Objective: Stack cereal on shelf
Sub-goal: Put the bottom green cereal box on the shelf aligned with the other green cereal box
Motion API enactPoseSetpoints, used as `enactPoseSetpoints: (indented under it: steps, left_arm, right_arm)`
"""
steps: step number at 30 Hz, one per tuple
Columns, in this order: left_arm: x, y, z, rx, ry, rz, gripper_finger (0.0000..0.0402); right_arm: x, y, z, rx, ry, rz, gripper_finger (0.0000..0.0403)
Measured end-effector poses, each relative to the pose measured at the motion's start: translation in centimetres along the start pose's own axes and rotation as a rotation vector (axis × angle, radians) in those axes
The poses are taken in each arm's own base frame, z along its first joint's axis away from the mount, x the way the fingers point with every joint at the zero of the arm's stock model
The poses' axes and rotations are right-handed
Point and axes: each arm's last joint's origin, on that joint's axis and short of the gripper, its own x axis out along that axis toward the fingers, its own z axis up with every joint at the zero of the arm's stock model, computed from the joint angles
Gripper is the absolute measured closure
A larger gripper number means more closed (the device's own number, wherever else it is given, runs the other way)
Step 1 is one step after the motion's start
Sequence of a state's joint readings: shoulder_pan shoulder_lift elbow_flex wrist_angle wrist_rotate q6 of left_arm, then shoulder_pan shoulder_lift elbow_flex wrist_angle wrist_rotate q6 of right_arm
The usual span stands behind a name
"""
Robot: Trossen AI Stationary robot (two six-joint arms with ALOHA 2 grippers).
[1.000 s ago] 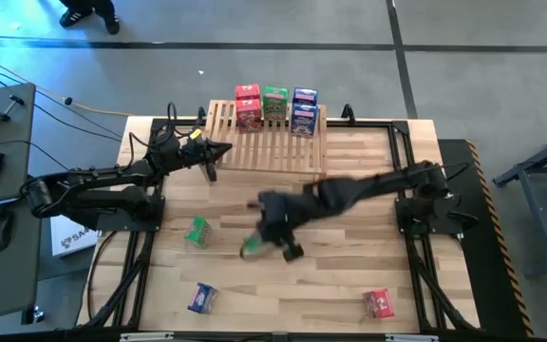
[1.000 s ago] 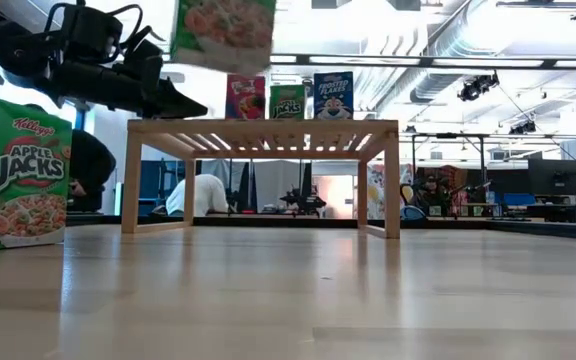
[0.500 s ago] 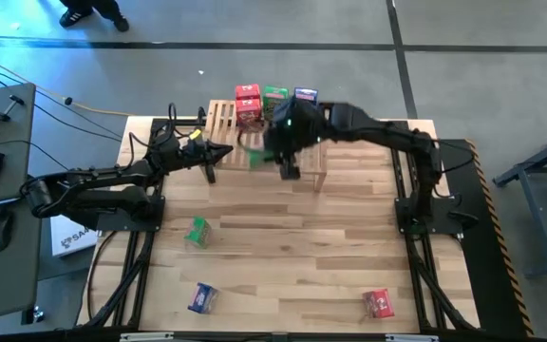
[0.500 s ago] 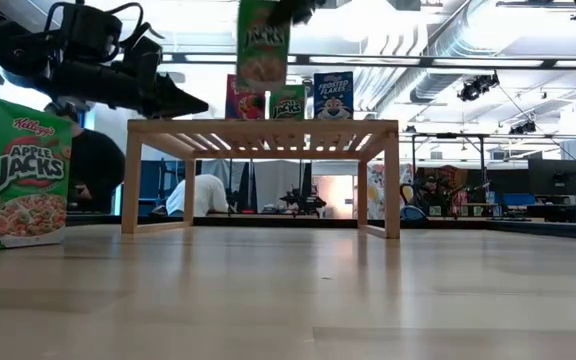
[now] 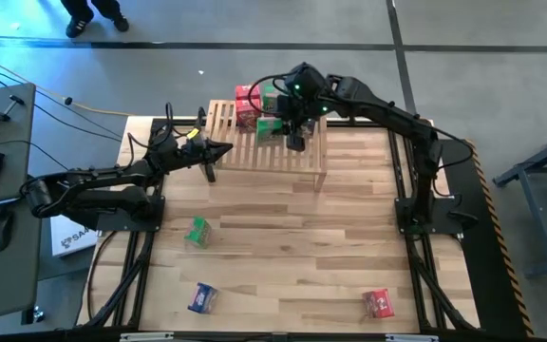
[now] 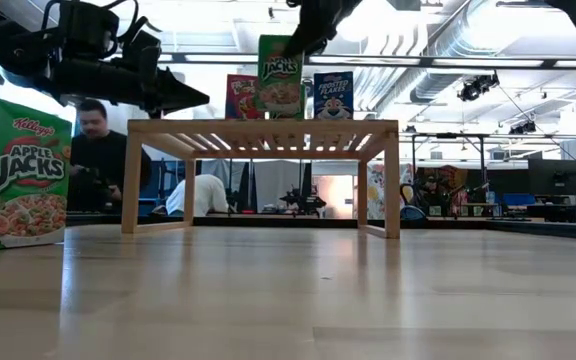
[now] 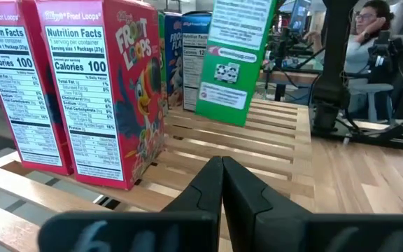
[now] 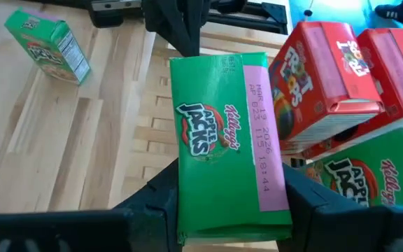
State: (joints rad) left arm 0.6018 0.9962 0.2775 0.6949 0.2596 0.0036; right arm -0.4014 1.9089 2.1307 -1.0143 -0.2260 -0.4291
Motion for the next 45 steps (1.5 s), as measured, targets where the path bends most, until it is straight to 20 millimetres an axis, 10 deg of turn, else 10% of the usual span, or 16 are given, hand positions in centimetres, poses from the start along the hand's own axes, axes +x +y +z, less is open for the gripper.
enactPoseSetpoints:
  steps: [20, 37, 45]
  left_arm:
    - [0.0, 0.0, 0.0, 0.005, 0.000, 0.000, 0.0401]
    - [0.0, 0.0, 0.0, 0.000, 0.000, 0.000, 0.0401]
    - [0.0, 0.0, 0.0, 0.000, 0.000, 0.000, 0.0401]
  right_arm:
    - [1.4, -1.2, -0.9, 0.071, 0.090, -0.102, 0.0266]
    - [2.2, -1.6, -0.3, 0.052, 0.055, -0.247, 0.0172]
    - [0.3, 1.3, 1.1, -0.051, 0.079, -0.348, 0.0174]
